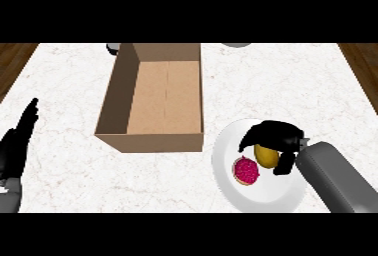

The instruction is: Pick the lemon from the plate and place it in the cardboard box

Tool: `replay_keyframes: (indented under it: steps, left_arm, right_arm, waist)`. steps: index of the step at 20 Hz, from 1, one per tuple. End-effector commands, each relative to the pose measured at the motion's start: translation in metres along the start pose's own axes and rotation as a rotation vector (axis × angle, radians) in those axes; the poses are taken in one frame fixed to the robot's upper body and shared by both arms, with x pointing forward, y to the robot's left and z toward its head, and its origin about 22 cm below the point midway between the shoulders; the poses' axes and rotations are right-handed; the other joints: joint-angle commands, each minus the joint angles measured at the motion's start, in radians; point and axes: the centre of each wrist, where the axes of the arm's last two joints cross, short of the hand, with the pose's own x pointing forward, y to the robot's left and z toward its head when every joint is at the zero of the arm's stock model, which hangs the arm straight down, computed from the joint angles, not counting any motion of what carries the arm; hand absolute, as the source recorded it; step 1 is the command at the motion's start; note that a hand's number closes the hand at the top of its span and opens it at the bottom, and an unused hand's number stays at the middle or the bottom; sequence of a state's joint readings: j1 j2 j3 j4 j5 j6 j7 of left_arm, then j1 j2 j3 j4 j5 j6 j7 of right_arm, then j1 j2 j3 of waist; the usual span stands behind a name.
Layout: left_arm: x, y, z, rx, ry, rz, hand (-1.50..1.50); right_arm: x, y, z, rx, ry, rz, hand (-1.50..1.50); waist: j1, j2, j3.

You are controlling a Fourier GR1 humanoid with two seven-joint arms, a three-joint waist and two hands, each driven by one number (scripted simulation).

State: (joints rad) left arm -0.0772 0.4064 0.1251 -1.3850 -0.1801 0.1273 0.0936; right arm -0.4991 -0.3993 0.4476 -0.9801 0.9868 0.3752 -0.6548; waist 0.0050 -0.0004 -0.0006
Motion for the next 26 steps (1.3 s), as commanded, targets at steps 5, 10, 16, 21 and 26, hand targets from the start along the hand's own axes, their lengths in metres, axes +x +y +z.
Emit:
replay_keyframes:
  steps: [5, 10, 16, 21, 26]
  left_arm:
    - [0.000, 0.009, -0.009, 0.000, -0.001, 0.003, 0.00]
    - [0.002, 0.001, 0.001, -0.024, -0.018, 0.006, 0.00]
    - [0.027, -0.017, -0.019, -0.050, -0.078, 0.015, 0.00]
    - [0.026, -0.024, -0.016, -0.054, -0.068, 0.008, 0.00]
    - [0.017, -0.026, -0.020, -0.045, -0.063, 0.017, 0.00]
  right_arm:
    - [0.006, -0.006, -0.030, -0.201, 0.001, 0.076, 1.50]
    - [-0.025, -0.015, -0.007, -0.325, 0.019, 0.139, 1.50]
    - [-0.048, -0.127, 0.017, -0.440, 0.079, 0.131, 1.50]
    - [-0.062, -0.156, 0.049, -0.591, 0.090, 0.182, 1.50]
    - [-0.050, -0.187, 0.045, -0.789, -0.076, 0.231, 1.50]
  waist:
    - [0.003, 0.003, 0.001]
    - [0.017, 0.006, 0.002]
    - [0.079, 0.037, 0.004]
    - [0.076, 0.034, 0.004]
    - [0.066, 0.032, 0.003]
